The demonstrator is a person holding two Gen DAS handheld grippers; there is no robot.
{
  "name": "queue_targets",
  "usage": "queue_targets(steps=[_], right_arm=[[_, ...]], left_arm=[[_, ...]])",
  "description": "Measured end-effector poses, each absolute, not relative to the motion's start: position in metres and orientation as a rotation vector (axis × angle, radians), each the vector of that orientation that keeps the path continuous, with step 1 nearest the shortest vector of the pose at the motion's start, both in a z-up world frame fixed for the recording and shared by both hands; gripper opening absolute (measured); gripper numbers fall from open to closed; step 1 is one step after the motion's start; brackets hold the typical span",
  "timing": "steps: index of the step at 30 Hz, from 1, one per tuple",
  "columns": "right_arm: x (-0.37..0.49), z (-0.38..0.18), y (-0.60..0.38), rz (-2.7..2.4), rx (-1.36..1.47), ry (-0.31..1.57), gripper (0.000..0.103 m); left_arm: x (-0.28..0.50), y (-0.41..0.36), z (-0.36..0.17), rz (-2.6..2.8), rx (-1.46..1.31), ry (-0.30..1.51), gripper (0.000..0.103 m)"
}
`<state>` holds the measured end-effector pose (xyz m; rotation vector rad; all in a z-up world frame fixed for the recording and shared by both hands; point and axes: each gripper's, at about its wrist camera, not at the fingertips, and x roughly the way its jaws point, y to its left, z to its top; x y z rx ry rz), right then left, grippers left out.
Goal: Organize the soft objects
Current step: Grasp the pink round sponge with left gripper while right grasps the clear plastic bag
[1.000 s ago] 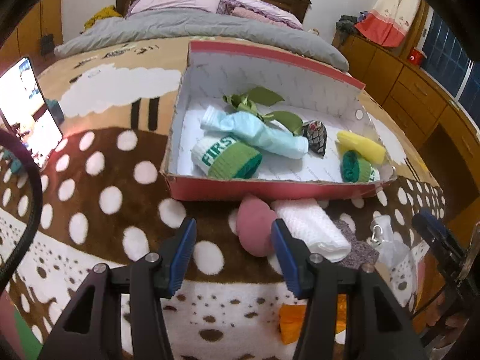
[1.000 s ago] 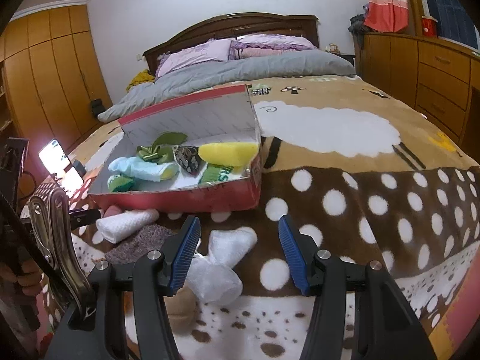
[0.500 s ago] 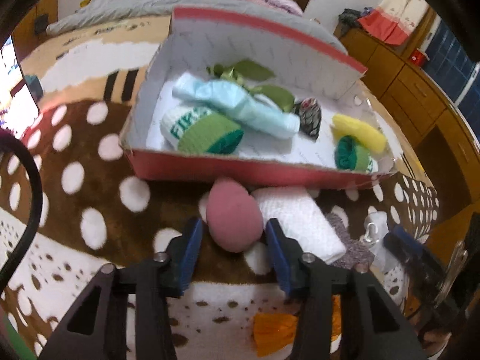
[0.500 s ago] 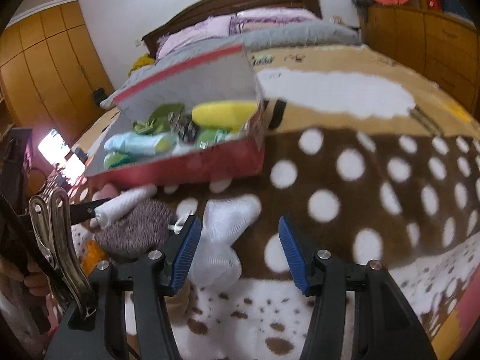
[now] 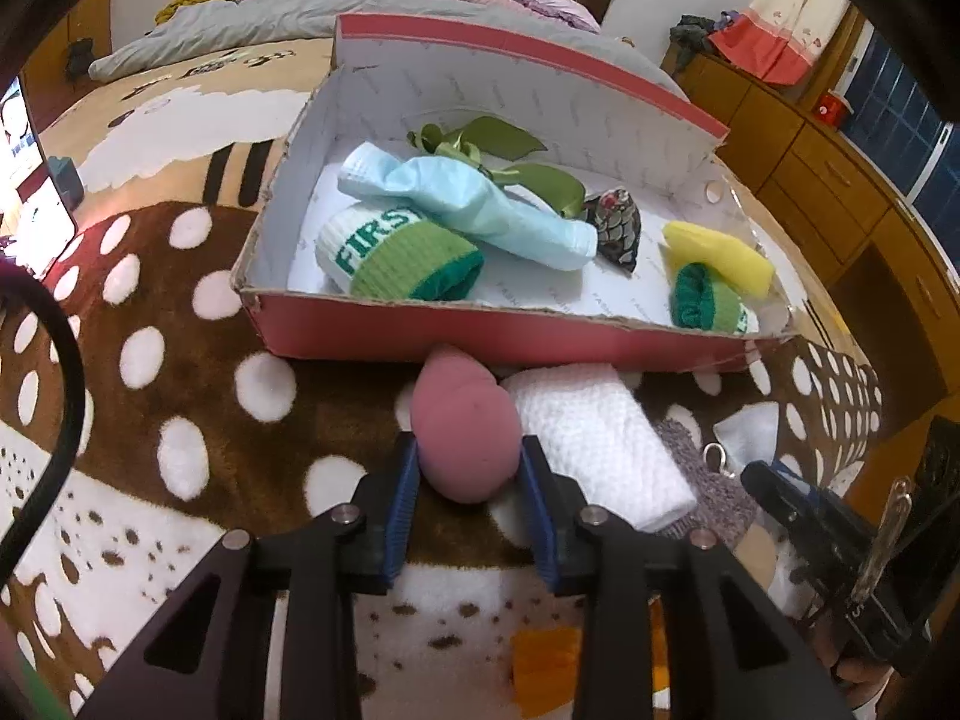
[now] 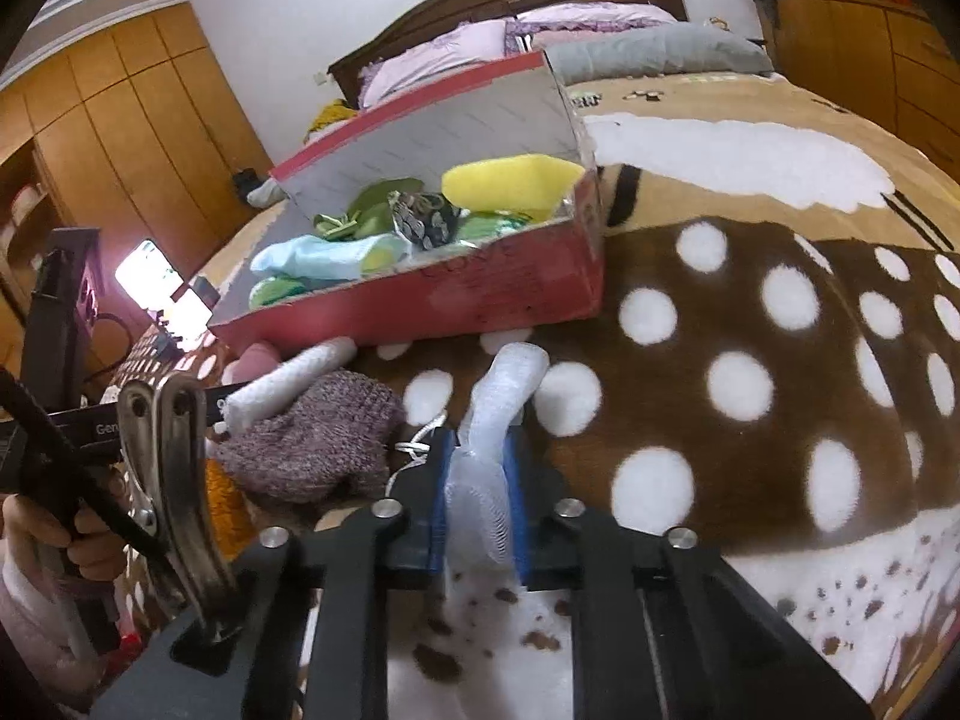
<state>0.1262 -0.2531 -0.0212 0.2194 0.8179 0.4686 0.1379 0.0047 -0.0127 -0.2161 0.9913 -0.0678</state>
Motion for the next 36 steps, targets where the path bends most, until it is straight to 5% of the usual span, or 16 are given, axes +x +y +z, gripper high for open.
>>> queue_targets(steps=[36], right_arm=[[0.101, 0.063, -0.24, 0.436, 0.135, 0.609, 0.011]], left_arm=[[0.12, 0.018, 0.051, -0.133, -0.16, 0.827, 0.034]])
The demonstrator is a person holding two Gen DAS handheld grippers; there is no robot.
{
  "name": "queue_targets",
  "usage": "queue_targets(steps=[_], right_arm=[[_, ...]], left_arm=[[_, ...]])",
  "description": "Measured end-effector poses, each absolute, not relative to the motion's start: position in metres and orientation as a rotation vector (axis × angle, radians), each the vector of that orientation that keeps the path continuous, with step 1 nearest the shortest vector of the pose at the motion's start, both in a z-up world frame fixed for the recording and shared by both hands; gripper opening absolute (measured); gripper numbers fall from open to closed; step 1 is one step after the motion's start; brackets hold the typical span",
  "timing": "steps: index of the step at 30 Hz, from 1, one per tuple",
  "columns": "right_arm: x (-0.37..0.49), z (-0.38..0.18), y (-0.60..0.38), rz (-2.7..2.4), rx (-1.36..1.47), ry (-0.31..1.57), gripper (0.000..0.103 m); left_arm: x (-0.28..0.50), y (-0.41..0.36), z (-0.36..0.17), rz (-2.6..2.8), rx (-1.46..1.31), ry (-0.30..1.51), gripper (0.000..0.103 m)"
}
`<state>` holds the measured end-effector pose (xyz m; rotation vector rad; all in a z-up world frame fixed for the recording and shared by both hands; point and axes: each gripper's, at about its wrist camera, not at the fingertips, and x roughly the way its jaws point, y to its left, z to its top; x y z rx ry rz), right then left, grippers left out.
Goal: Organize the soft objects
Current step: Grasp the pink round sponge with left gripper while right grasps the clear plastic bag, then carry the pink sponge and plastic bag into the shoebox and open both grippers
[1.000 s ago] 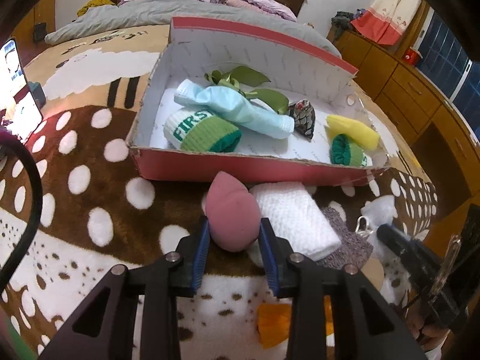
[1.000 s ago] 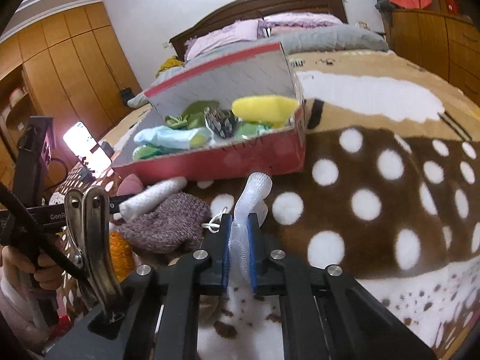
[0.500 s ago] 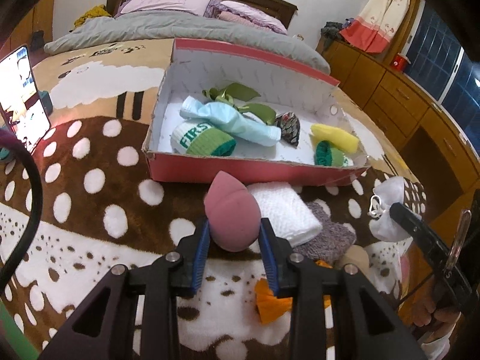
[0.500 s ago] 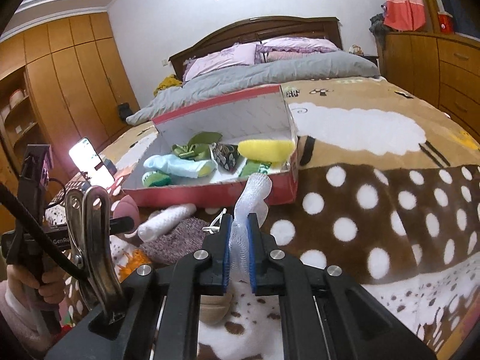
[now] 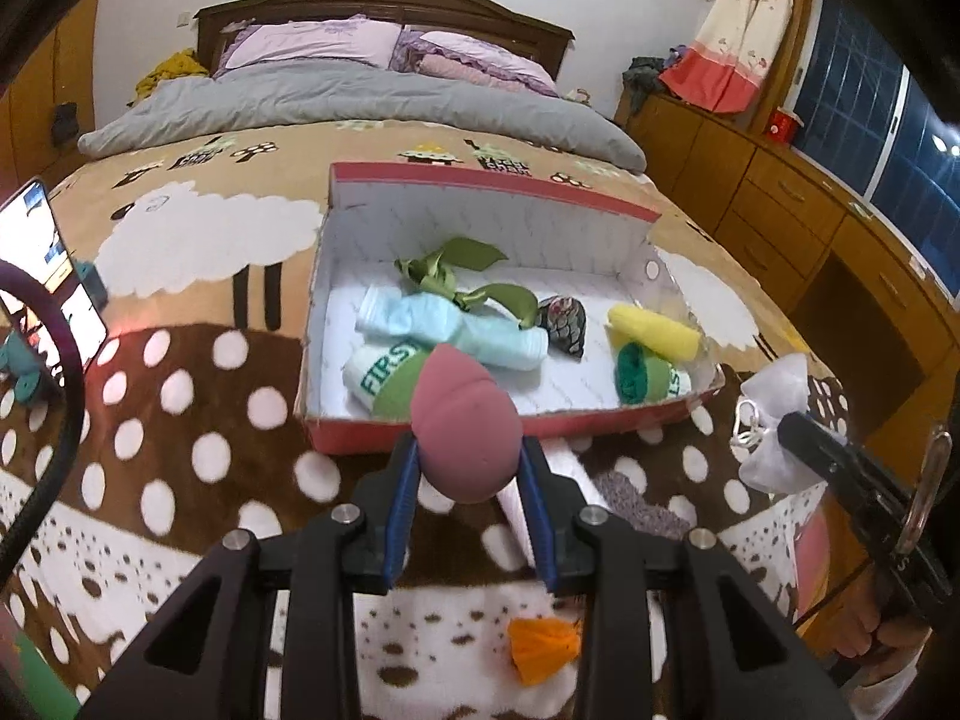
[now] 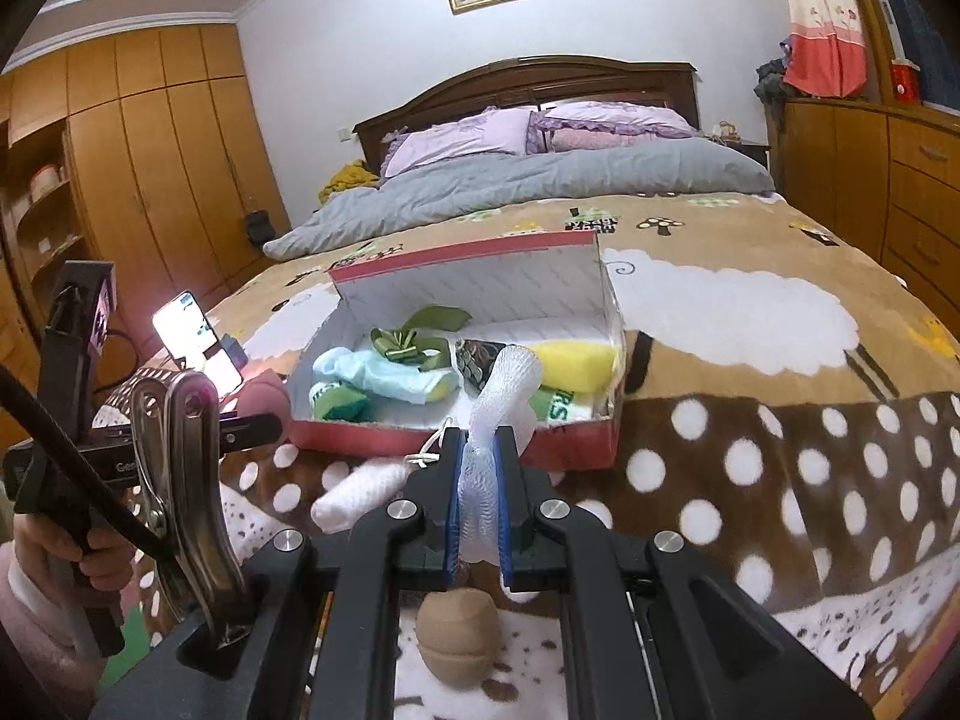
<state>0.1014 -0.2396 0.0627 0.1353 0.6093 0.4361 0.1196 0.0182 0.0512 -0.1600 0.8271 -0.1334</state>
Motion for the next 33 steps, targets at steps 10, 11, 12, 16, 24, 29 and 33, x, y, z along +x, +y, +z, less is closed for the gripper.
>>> queue_targets(steps=[10, 11, 12, 16, 24, 29, 33], right_arm=[[0.122, 0.075, -0.227, 0.438, 0.093, 0.612, 0.011], [0.125, 0.076, -0.227, 0.436, 0.091, 0.615, 0.011], [0.128, 0.077, -0.227, 0.436, 0.09, 0.618, 0.011], [0.142, 0.082, -0.225, 0.432, 0.079, 0.619, 0.011], [0.171, 0.088, -0.223, 0.436, 0.066, 0.607, 0.011], [0.192, 0.085, -0.221, 0.435, 0.068, 0.63, 0.011], [0.21, 0.079, -0.22, 0.429, 0.072, 0.645, 0.011]], left_arm=[[0.155, 0.001, 0.06, -0.174, -0.116, 0.811, 0.034], [0.159, -0.001, 0.06, -0.183, -0.119, 0.815, 0.034], [0.165, -0.003, 0.06, -0.191, -0.126, 0.821, 0.034], [0.179, -0.013, 0.056, -0.209, -0.122, 0.823, 0.034], [0.2, -0.021, 0.04, -0.218, -0.133, 0.857, 0.035], [0.204, -0.02, 0.026, -0.205, -0.125, 0.874, 0.035], [0.211, -0.018, 0.013, -0.204, -0.136, 0.902, 0.035]])
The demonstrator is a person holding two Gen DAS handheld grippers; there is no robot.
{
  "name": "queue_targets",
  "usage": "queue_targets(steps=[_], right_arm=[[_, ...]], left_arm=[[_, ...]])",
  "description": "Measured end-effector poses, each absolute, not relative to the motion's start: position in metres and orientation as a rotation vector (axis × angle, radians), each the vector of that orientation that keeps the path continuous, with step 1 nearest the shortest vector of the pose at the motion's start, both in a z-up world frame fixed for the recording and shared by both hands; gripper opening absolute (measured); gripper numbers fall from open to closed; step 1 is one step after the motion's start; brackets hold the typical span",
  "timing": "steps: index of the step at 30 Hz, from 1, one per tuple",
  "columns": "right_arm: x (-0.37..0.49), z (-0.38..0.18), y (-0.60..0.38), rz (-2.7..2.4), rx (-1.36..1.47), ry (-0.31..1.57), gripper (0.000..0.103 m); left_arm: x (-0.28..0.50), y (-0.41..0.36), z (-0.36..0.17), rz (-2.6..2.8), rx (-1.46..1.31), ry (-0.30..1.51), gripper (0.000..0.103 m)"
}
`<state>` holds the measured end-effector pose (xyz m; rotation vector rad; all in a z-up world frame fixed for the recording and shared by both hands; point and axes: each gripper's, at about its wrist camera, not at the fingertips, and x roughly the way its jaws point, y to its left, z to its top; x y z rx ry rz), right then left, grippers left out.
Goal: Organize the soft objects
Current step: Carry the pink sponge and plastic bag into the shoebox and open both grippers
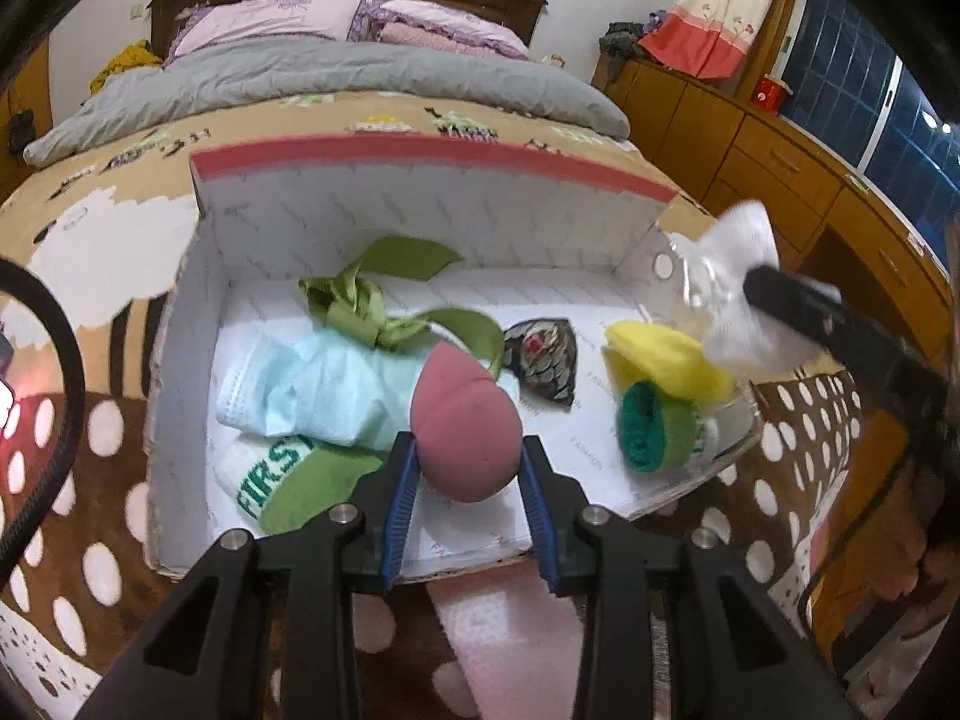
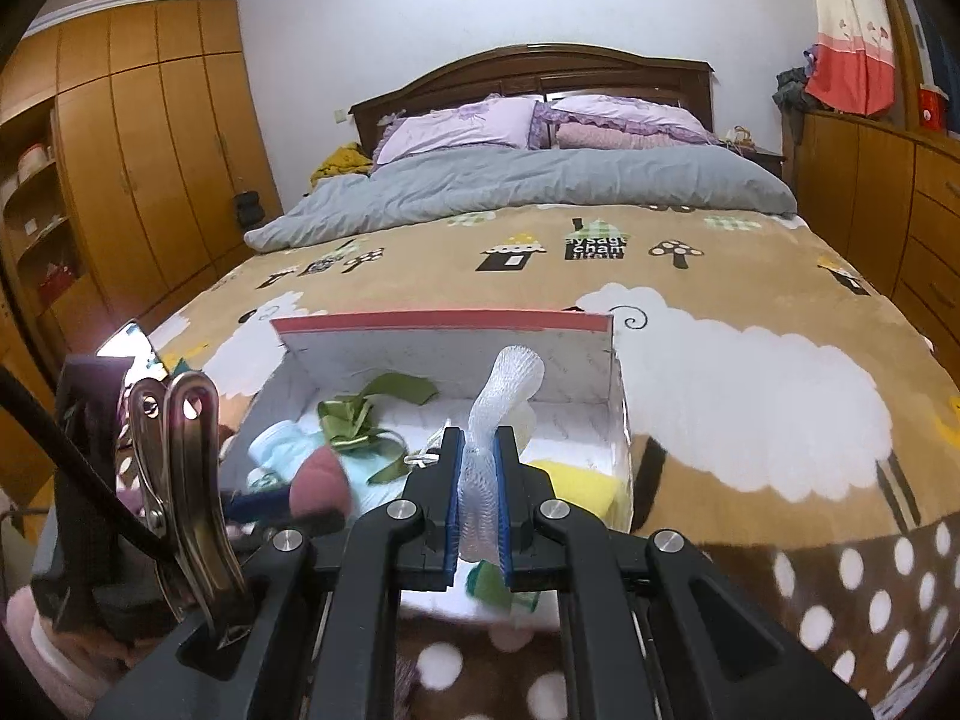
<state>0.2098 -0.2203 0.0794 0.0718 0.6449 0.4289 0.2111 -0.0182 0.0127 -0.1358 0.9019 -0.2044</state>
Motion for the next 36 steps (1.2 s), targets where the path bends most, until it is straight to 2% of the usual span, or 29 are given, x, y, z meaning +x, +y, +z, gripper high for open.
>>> queue_targets(steps=[13, 25, 33, 36], right_arm=[[0.267, 0.046, -0.214, 0.389, 0.067, 0.726, 0.011], [0.284, 0.019, -0.224, 0.358, 0.086, 0.781, 0.011], [0.283, 0.02, -0.223, 0.36, 0.084, 0.779, 0.012], [0.283, 0.02, -0.223, 0.361, 0.085, 0.779, 0.015]], left_arm=[[0.212, -0.017, -0.003, -0.196, -0.123, 0.907, 0.037], [0.211, -0.02, -0.002, -0.189, -0.119, 0.912, 0.037], [0.214, -0.021, -0.001, -0.177, -0.119, 0.923, 0.04], [0.215, -0.023, -0.001, -0.16, -0.11, 0.92, 0.044]])
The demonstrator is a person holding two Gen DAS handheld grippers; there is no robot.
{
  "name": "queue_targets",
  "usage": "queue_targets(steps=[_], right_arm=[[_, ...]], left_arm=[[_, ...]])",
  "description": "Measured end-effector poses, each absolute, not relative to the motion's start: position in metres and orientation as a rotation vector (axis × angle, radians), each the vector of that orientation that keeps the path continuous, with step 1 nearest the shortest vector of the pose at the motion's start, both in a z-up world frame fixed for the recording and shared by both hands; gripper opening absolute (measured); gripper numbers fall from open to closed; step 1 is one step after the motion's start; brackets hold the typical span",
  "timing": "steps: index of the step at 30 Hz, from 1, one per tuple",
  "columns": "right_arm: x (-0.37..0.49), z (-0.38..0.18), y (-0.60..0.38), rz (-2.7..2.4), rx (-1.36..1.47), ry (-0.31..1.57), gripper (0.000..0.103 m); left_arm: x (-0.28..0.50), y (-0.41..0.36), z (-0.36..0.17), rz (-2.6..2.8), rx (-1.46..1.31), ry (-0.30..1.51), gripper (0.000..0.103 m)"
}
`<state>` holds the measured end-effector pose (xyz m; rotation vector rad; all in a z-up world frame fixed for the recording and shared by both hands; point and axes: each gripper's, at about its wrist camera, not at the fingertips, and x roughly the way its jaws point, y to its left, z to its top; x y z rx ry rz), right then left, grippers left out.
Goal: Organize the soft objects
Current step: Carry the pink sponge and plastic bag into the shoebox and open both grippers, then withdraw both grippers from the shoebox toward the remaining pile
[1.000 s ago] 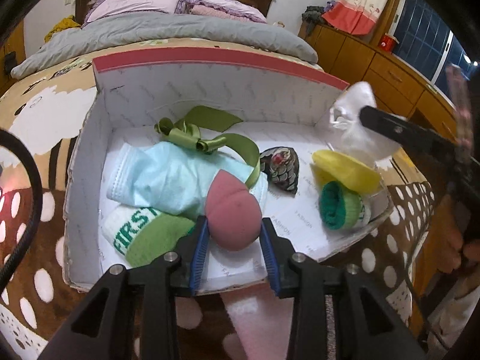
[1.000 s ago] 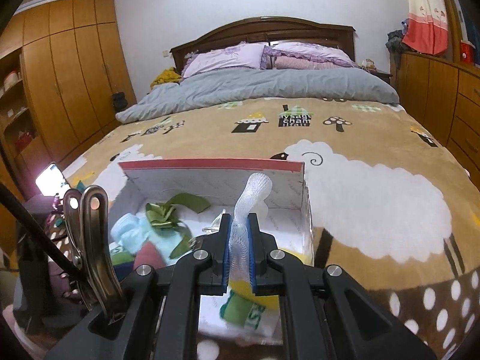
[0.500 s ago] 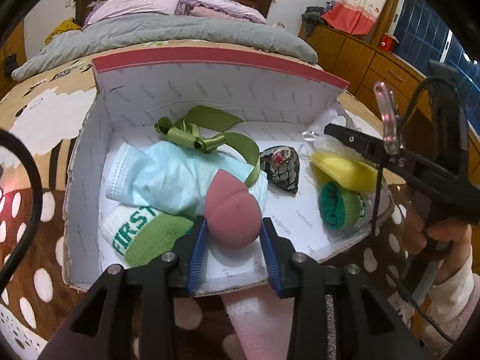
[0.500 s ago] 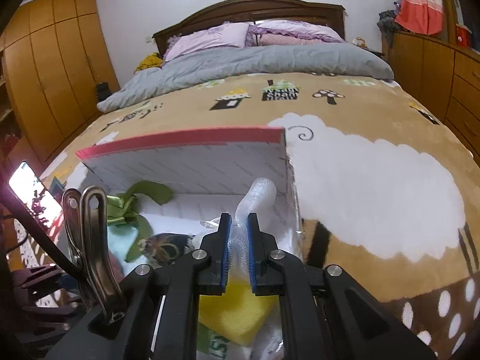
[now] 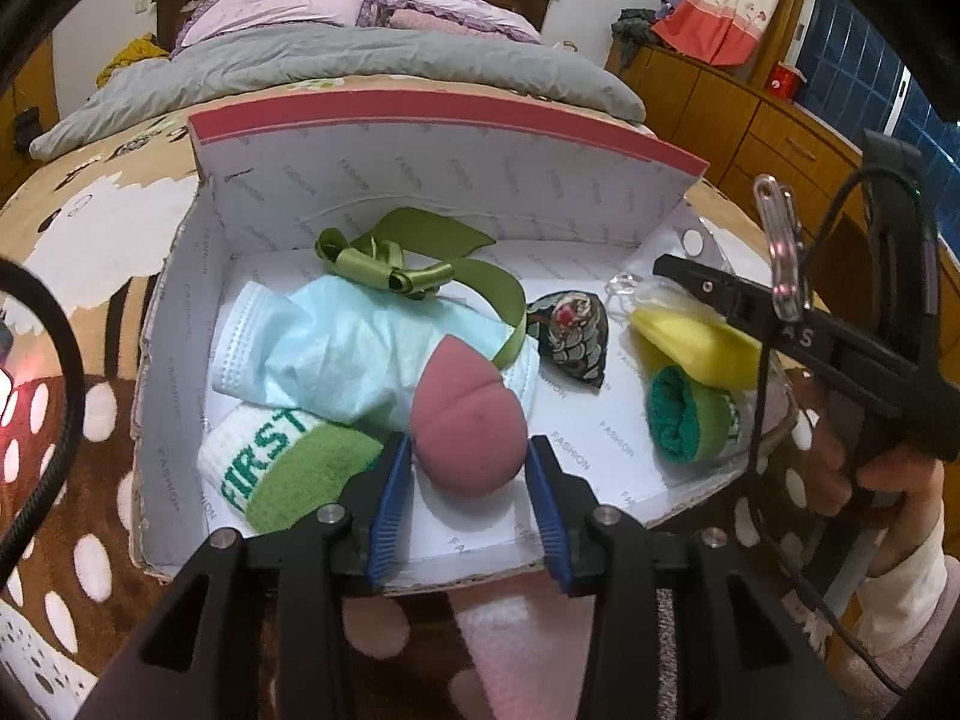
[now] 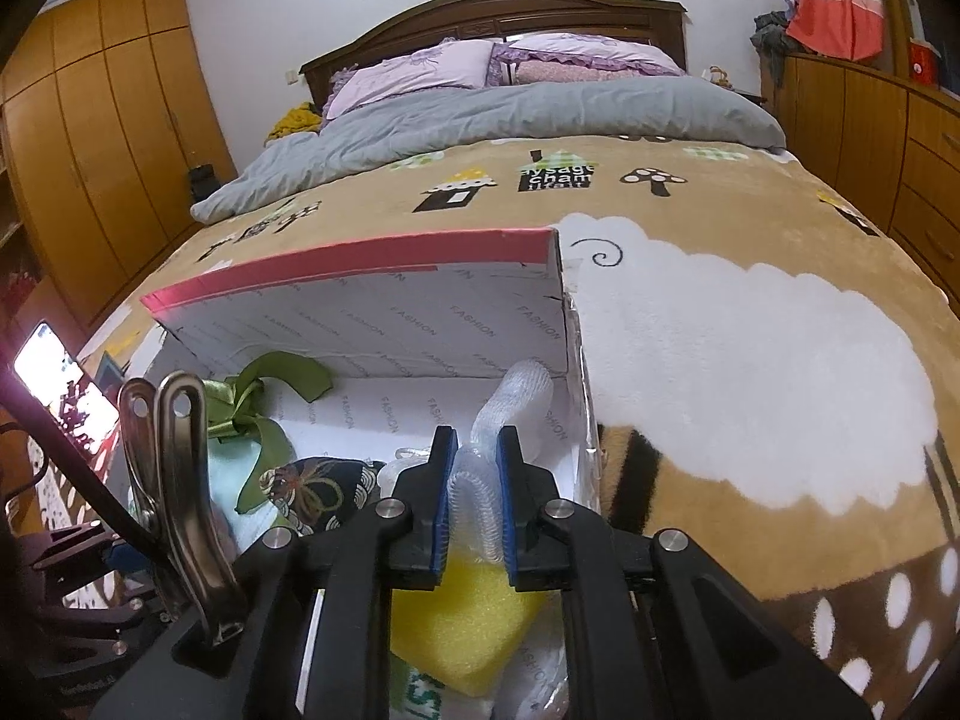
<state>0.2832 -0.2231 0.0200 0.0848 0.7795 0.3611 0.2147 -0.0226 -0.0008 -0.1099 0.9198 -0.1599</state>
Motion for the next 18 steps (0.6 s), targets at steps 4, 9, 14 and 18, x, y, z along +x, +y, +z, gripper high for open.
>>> queue_targets(steps=[4, 9, 14, 18], right_arm=[[0.283, 0.02, -0.222, 0.36, 0.092, 0.777, 0.02], [0.28, 0.023, -0.22, 0.363, 0.093, 0.773, 0.031], [0.274, 0.033, -0.22, 0.376, 0.102, 0.747, 0.042], [0.269, 0.041, -0.22, 0.38, 0.089, 0.73, 0.046]], left_arm=[[0.216, -0.02, -0.001, -0.148, -0.111, 0.925, 0.048], [0.213, -0.02, 0.001, -0.14, -0.115, 0.921, 0.053], [0.207, -0.018, 0.012, -0.134, -0.12, 0.887, 0.055], [0.198, -0.017, 0.026, -0.142, -0.101, 0.85, 0.061]])
